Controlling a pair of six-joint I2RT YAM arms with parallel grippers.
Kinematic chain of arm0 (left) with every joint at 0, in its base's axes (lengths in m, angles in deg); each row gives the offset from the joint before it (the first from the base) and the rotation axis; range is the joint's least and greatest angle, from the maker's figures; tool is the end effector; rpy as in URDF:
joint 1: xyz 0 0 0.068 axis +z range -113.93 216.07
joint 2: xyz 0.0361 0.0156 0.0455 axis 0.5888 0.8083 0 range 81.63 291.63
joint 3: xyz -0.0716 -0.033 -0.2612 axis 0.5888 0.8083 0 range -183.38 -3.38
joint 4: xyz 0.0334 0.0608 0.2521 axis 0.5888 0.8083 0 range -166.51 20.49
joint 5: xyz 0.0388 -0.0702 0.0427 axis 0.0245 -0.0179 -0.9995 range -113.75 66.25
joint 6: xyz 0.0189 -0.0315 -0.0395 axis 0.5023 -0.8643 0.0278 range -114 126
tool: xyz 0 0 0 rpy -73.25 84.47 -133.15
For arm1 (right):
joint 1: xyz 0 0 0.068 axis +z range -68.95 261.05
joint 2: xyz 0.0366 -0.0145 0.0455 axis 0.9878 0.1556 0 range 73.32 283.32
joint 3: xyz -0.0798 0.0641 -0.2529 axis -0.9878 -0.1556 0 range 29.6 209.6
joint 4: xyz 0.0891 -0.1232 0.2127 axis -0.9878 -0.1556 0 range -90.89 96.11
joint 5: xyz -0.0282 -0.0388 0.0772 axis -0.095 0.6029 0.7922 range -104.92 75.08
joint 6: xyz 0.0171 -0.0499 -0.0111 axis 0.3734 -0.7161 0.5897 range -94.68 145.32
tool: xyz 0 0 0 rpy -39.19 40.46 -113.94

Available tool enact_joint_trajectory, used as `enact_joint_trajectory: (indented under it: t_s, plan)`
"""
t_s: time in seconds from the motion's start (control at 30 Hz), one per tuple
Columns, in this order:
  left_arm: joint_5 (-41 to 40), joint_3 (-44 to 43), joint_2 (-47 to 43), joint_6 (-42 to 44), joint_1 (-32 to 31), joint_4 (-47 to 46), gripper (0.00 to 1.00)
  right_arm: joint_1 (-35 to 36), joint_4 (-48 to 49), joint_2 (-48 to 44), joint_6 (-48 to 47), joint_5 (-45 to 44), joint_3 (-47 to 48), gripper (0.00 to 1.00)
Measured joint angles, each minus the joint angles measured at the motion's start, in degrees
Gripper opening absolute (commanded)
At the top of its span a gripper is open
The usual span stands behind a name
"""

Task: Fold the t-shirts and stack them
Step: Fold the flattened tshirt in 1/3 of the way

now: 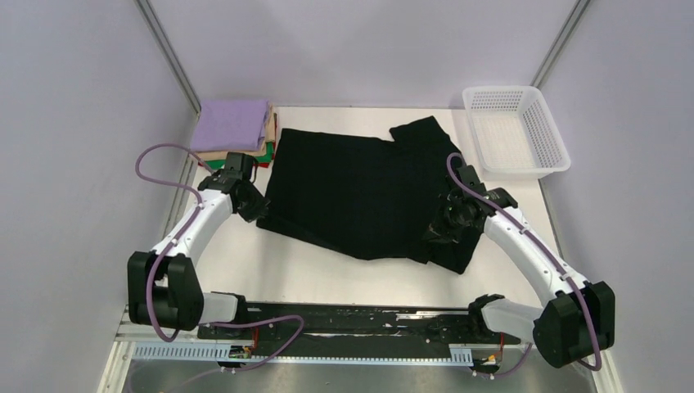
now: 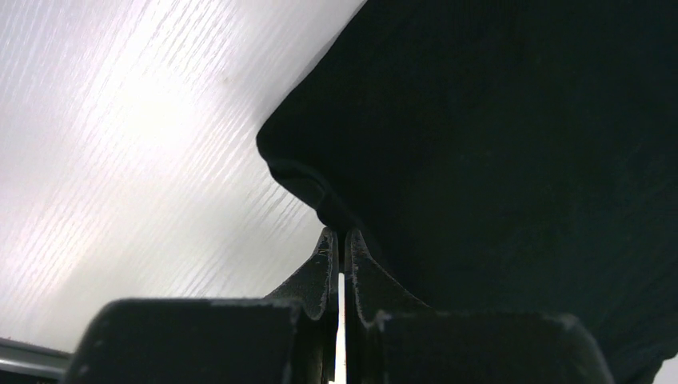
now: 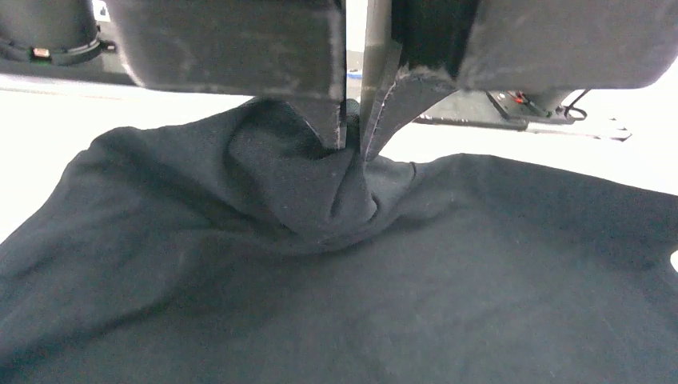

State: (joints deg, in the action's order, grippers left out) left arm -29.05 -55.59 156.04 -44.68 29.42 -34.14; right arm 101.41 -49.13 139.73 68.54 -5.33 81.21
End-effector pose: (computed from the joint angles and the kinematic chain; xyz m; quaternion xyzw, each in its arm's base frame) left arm 0.2442 -0.0252 0.2319 -0.3747 0.8996 -0.0659 0.2145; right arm 0.1889 0.0764 0.2483 0.1803 0.9648 0.1610 0.1034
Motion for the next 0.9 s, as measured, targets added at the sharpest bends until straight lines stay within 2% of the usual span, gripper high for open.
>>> enact_joint_trajectory:
  t_s: [0.53, 0.77, 0.87, 0.9]
  plan:
    - [-3.6, -11.2, 13.6, 0.0, 0.0, -1.6, 0.0, -10.5, 6.2, 11.2, -8.4, 1.2, 9.2, 0.07]
    - [-4.9, -14.2, 18.9, -0.2, 0.0, -2.3, 0.0, -12.0, 9.5, 18.3, -11.4, 0.7, 12.7, 0.08]
    - [-5.6, -14.3, 20.6, -0.6, 0.0, -2.7, 0.0, -12.4, 10.3, 22.4, -12.2, -0.8, 15.6, 0.12]
    - [-5.9, -14.4, 21.2, -0.7, 0.0, -2.8, 0.02, -12.7, 10.6, 24.0, -12.6, -1.2, 16.7, 0.13]
